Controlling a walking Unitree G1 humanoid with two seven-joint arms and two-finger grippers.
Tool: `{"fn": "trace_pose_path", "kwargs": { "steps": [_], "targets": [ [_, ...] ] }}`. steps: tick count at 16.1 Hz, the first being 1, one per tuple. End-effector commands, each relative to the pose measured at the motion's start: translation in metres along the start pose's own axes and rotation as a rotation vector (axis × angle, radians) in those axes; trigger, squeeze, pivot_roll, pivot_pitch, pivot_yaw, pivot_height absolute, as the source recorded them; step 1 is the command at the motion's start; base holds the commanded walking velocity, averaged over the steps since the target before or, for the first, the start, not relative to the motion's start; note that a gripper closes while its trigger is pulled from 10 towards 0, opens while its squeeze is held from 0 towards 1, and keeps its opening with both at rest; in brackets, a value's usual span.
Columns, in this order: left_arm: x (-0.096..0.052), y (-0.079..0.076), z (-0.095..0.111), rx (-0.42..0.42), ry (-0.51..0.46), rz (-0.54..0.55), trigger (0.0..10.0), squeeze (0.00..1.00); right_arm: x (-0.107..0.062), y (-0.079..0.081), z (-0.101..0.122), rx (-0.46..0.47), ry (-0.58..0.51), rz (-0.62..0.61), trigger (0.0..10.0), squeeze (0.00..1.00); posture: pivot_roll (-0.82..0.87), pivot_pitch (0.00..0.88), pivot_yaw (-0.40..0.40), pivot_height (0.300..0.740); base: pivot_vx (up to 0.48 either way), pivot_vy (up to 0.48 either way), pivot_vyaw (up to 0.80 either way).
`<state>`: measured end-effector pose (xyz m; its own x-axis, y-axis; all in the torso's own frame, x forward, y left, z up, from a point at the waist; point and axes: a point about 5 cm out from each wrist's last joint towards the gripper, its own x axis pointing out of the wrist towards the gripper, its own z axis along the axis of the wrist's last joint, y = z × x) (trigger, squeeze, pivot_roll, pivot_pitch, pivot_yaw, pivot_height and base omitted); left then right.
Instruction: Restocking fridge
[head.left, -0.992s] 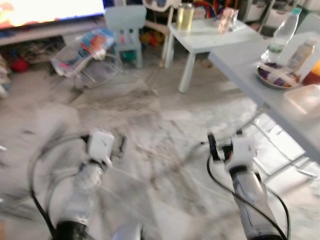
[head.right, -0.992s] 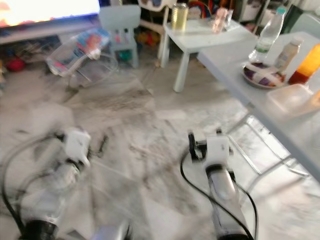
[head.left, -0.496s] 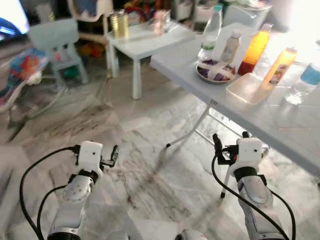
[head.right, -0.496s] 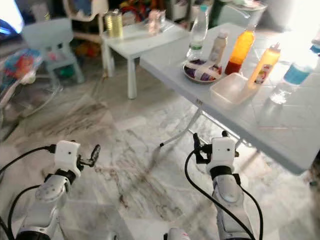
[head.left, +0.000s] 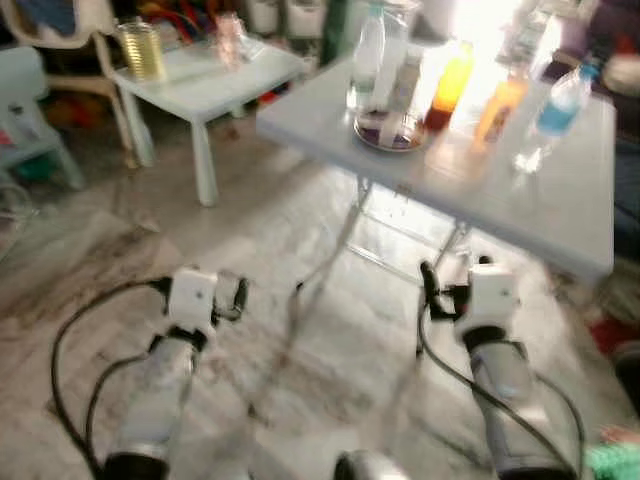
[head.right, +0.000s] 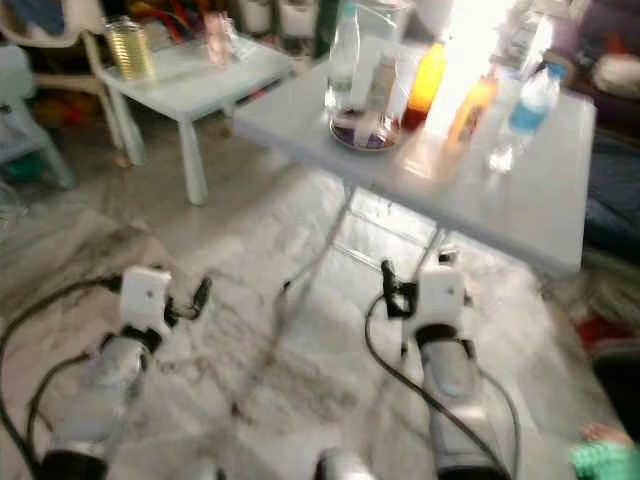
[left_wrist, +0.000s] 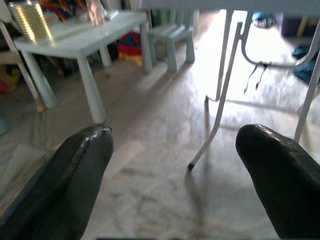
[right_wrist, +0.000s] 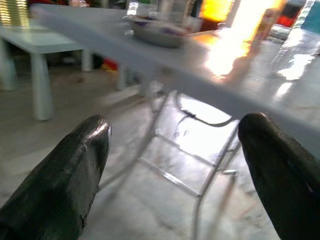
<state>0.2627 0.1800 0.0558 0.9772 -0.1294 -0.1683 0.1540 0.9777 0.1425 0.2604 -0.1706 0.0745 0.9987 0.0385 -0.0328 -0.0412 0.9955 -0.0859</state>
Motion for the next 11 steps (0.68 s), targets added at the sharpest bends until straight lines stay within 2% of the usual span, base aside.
{"fn": "trace_pose_path", "kwargs": {
  "steps": [1, 6, 8, 10, 11],
  "targets": [
    [0.003, -0.003, 0.007, 0.009, -0.027, -0.013, 10.0, 0.00, -0.001, -0.005, 0.002, -0.007, -0.008, -0.014, 10.0, 0.00, 0.02, 0.077, -0.051, 0.740, 0.000, 0.442, -0.80],
    [0.003, -0.001, 0.005, 0.012, -0.017, 0.004, 10.0, 0.00, -0.001, -0.002, 0.003, -0.005, -0.013, -0.003, 10.0, 0.00, 0.02, 0.077, -0.054, 0.740, 0.000, 0.434, -0.80],
    [-0.002, 0.004, 0.000, -0.033, 0.010, 0.071, 10.0, 0.00, -0.001, -0.004, 0.005, -0.004, -0.022, -0.006, 10.0, 0.00, 0.02, 0.075, -0.062, 0.740, 0.000, 0.000, -0.65],
    [-0.012, 0.015, -0.005, -0.020, 0.038, 0.110, 10.0, 0.00, -0.003, -0.008, 0.006, 0.002, -0.027, -0.007, 10.0, 0.00, 0.03, 0.075, -0.071, 0.740, 0.000, 0.000, 0.00],
    [-0.019, 0.023, -0.003, 0.020, 0.007, 0.163, 10.0, 0.00, -0.006, -0.010, 0.007, -0.002, -0.032, 0.006, 10.0, 0.00, 0.04, 0.072, -0.080, 0.740, 0.000, 0.000, 0.00]
  ]
}}
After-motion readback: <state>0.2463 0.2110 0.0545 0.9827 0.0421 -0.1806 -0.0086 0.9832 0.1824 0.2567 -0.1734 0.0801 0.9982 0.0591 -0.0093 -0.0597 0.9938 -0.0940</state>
